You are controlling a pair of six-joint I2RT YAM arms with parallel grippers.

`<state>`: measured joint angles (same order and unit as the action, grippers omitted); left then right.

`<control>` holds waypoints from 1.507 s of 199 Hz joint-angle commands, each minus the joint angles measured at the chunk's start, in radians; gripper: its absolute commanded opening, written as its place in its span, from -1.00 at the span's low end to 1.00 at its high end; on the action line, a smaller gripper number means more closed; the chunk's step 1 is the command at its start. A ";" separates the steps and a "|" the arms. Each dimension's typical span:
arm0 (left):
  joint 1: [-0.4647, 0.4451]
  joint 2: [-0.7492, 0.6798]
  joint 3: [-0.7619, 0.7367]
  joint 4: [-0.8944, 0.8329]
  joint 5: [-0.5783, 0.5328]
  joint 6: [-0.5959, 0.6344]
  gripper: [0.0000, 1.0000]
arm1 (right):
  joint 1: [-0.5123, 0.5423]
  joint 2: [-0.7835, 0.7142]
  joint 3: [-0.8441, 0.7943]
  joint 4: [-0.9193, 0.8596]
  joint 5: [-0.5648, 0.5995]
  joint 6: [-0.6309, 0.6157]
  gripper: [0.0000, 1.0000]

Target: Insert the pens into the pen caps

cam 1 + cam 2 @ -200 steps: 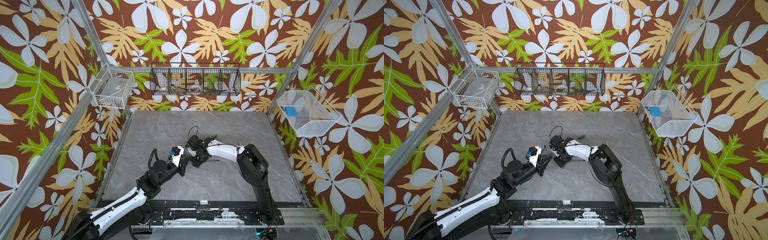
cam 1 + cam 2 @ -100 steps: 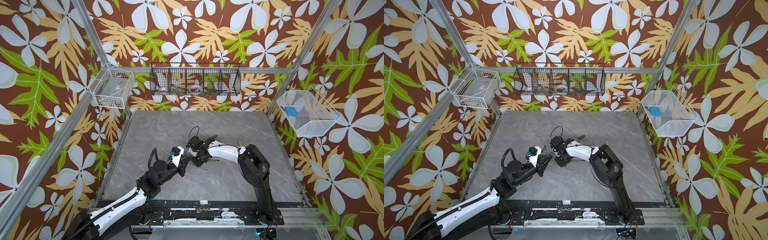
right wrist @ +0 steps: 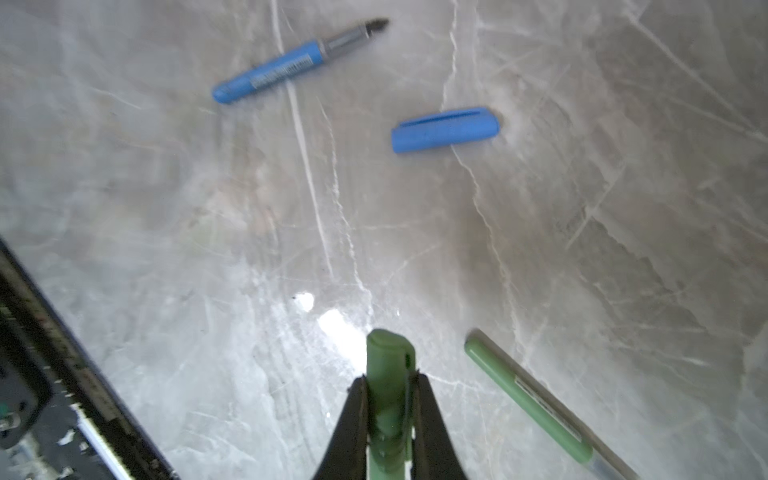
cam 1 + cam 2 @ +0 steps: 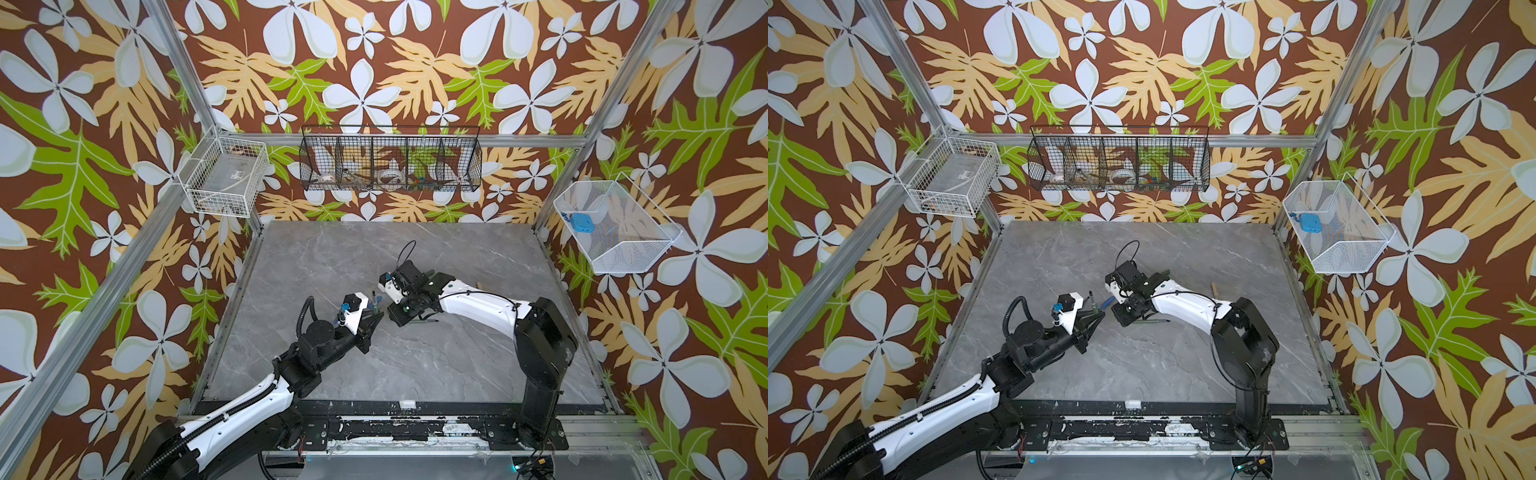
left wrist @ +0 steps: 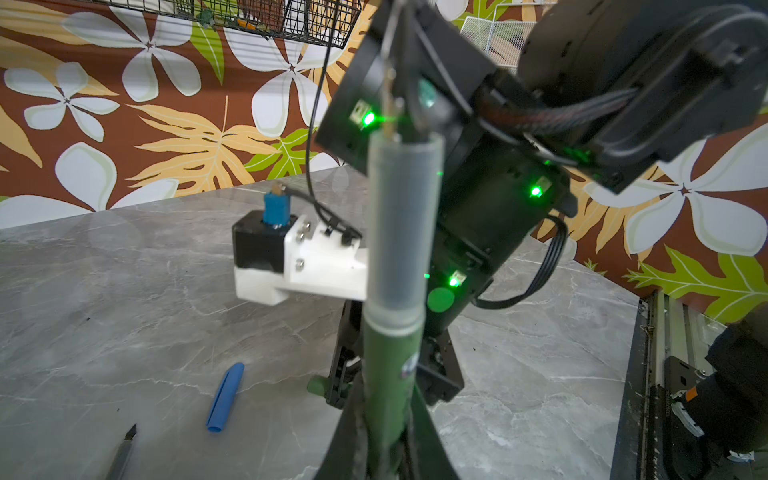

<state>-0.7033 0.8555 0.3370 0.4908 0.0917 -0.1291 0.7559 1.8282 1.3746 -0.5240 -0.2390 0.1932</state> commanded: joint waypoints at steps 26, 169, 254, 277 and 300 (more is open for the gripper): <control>-0.001 0.010 -0.004 0.057 0.034 -0.003 -1.00 | -0.047 -0.226 -0.192 0.358 -0.176 0.044 -0.75; -0.001 0.063 0.004 0.100 0.159 -0.020 -1.00 | -0.089 -0.575 -0.471 1.047 -0.338 0.254 -0.74; -0.001 0.067 0.003 0.106 0.164 -0.023 -1.00 | -0.080 -0.476 -0.418 1.192 -0.483 0.326 -0.72; -0.001 0.068 0.002 0.107 0.166 -0.023 -1.00 | -0.065 -0.474 -0.409 1.185 -0.513 0.305 -0.71; -0.001 0.069 0.002 0.108 0.169 -0.023 -1.00 | -0.055 -0.460 -0.395 1.150 -0.515 0.284 -0.71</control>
<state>-0.7033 0.9237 0.3336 0.5579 0.2481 -0.1524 0.6937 1.3590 0.9653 0.6235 -0.7261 0.5030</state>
